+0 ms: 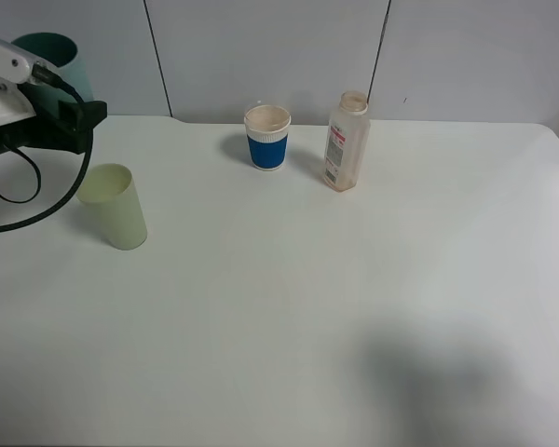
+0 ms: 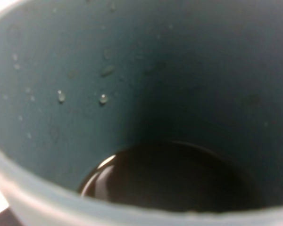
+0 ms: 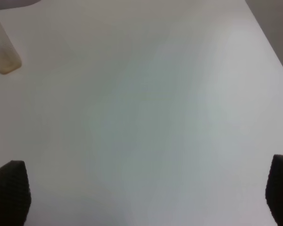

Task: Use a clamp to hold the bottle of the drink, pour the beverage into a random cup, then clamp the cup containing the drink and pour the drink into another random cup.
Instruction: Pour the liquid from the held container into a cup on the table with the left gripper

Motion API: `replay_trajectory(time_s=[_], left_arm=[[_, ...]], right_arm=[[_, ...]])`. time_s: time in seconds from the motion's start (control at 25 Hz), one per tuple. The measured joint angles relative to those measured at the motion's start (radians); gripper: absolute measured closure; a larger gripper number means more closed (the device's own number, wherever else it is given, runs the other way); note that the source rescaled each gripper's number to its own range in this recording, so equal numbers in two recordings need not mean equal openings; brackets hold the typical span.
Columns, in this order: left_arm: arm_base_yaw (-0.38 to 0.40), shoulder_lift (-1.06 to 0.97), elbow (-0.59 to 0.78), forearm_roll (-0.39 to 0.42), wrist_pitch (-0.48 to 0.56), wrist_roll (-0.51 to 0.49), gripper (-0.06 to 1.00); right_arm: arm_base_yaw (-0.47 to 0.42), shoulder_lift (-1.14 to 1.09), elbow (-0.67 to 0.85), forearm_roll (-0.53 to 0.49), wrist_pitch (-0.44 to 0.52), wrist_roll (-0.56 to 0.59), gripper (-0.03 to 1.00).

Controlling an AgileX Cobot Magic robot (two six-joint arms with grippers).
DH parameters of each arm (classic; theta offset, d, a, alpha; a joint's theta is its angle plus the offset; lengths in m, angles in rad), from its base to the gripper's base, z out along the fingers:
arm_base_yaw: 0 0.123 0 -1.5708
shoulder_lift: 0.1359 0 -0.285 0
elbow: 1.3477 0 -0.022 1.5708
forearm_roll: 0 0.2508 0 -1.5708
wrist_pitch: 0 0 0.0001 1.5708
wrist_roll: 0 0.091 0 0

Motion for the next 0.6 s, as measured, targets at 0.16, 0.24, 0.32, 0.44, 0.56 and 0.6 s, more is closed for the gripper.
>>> replay_trajectory(time_s=[0.16, 0.24, 0.32, 0.44, 0.56, 0.6], left_arm=[[0.065, -0.001, -0.001, 0.052, 0.001, -0.001, 0.94], [0.103, -0.001, -0.001, 0.076, 0.001, -0.002, 0.94], [0.132, -0.001, -0.001, 0.102, 0.001, -0.002, 0.94], [0.179, -0.001, -0.001, 0.144, 0.001, -0.002, 0.94], [0.229, -0.001, -0.001, 0.196, 0.0, -0.002, 0.94], [0.245, -0.001, -0.001, 0.216, 0.0, -0.002, 0.94]], right_arm=[[0.0, 0.0, 0.0, 0.0, 0.0, 0.0, -0.03], [0.0, 0.0, 0.0, 0.0, 0.0, 0.0, -0.03], [0.0, 0.0, 0.0, 0.0, 0.0, 0.0, -0.03], [0.0, 0.0, 0.0, 0.0, 0.0, 0.0, -0.03], [0.0, 0.0, 0.0, 0.0, 0.0, 0.0, -0.03], [0.0, 0.0, 0.0, 0.0, 0.0, 0.0, -0.03]])
